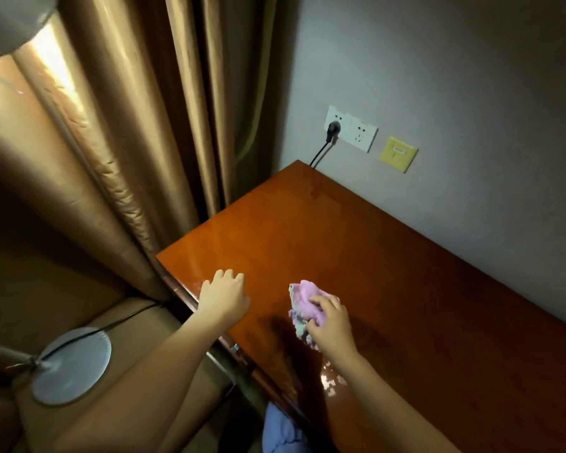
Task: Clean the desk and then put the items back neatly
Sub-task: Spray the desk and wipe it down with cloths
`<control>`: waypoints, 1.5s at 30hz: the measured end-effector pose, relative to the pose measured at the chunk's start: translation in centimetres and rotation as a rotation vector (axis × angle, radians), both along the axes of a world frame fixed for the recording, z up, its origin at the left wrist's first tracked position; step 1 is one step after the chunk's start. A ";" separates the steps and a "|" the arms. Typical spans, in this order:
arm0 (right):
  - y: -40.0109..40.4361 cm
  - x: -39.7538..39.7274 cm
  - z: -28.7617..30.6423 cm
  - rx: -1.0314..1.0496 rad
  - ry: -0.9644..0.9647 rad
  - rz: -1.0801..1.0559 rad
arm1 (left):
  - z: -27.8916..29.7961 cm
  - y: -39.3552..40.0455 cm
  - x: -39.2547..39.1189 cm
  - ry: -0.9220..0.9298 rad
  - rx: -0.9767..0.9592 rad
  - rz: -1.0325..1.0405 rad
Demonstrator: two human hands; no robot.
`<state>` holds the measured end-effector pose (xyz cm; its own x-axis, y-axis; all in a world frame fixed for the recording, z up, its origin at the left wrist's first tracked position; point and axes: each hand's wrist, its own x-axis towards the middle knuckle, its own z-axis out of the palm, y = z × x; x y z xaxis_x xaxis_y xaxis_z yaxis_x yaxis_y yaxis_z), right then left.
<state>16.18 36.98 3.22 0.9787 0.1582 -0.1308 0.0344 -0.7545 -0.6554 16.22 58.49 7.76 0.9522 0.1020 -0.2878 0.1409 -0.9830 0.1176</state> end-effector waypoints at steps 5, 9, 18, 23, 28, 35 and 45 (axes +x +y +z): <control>3.5 5.0 -1.0 -0.020 -0.006 -0.031 | -2.4 2.0 3.6 0.067 -0.053 -0.017; 6.3 10.4 -1.2 -0.042 -0.029 -0.031 | -3.6 4.2 7.0 0.091 -0.062 0.021; 8.8 18.9 -4.9 -0.426 -0.102 0.164 | -7.2 5.9 15.6 0.066 -0.077 0.104; 9.8 20.5 -9.0 -0.619 -0.044 0.461 | -11.0 4.6 18.1 0.094 -0.086 0.095; 10.0 22.1 -10.1 -0.645 -0.043 0.407 | -14.2 3.0 19.9 0.057 -0.079 0.104; 9.6 28.1 -9.9 -0.652 0.023 0.314 | -15.7 2.5 25.8 -0.029 -0.067 0.085; 9.5 40.6 -10.0 -0.676 -0.040 0.240 | -17.5 2.9 27.4 -0.252 -0.014 0.056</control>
<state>56.81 46.48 -6.74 0.9331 0.2666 -0.2412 0.2643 -0.9635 -0.0427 43.62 61.41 -9.77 0.9870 0.1545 -0.0442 0.1598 -0.9724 0.1699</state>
